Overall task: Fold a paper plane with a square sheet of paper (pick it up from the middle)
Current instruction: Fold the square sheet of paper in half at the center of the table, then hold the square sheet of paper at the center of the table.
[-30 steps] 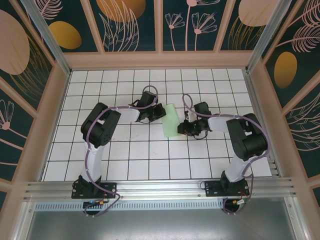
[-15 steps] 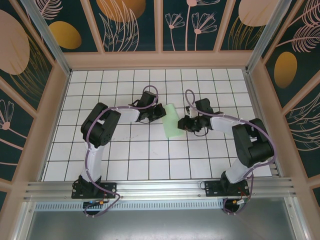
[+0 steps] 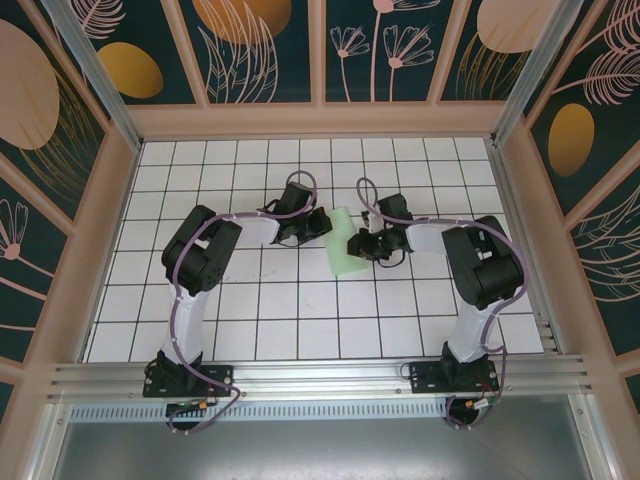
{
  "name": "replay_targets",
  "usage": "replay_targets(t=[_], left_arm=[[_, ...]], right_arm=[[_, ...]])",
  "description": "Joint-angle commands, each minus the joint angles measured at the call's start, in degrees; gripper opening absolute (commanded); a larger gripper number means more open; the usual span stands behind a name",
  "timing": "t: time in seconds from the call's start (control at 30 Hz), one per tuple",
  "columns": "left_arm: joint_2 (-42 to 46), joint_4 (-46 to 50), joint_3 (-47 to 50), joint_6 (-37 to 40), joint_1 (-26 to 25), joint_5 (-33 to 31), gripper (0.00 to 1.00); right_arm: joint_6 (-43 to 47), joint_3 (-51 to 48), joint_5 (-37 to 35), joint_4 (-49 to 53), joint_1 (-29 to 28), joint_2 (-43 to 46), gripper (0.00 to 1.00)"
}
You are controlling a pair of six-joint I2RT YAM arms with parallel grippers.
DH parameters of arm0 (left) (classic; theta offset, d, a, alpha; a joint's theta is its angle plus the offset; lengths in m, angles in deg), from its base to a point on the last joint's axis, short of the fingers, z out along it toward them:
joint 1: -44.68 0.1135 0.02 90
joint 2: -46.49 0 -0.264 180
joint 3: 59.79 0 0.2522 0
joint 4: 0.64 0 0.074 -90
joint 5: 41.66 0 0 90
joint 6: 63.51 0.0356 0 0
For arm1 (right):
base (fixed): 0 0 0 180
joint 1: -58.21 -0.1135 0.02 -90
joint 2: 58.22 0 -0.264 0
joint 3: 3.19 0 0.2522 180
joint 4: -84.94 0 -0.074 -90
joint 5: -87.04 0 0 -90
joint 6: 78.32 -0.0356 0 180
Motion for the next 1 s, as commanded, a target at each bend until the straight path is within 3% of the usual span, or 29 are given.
replay_targets(t=[0.0, 0.33, 0.43, 0.67, 0.97], left_arm=[[-7.6, 11.3, 3.6, 2.7, -0.1, -7.5, 0.07], [-6.1, 10.5, 2.0, 7.6, -0.1, -5.4, 0.07], [-4.8, 10.4, 0.1, 9.3, -0.1, -3.9, 0.09], [-1.2, 10.0, -4.1, 10.2, -0.1, -1.0, 0.12], [10.9, 7.9, 2.9, 7.2, -0.1, -10.6, 0.17]], right_arm=[[0.2, -4.9, -1.7, 1.4, 0.1, 1.7, 0.19], [-2.9, -12.6, -1.8, -0.1, -0.4, 7.1, 0.19], [-7.0, -12.6, -2.2, -2.8, -3.7, 6.6, 0.19], [-20.6, -11.3, -10.8, -5.8, -11.5, 6.8, 0.21], [-26.7, -12.8, -13.3, -9.0, -12.3, 9.9, 0.21]])
